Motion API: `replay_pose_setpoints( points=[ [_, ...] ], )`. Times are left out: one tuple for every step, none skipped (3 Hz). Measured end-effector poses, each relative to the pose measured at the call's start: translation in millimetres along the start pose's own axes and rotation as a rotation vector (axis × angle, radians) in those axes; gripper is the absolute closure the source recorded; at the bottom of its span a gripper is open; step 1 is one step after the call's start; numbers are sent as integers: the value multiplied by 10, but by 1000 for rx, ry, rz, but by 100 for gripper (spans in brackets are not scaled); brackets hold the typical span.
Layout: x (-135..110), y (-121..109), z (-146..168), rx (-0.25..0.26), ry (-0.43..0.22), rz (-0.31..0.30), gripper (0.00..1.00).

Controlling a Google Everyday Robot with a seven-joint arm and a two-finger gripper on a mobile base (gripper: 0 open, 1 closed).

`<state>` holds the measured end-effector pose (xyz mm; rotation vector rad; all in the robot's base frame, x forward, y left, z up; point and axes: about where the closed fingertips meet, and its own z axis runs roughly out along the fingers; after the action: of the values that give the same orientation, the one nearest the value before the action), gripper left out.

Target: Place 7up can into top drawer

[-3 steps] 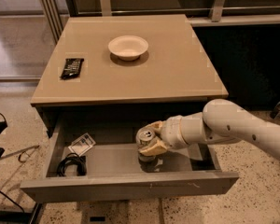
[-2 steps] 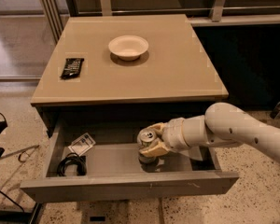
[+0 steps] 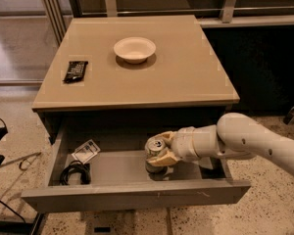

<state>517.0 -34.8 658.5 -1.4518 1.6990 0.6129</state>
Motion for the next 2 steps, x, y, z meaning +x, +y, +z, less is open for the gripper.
replay_pose_setpoints(
  points=[
    [35,19,14,7,-19,-2,100],
    [40,22,17,8,-23,-2,87]
  ],
)
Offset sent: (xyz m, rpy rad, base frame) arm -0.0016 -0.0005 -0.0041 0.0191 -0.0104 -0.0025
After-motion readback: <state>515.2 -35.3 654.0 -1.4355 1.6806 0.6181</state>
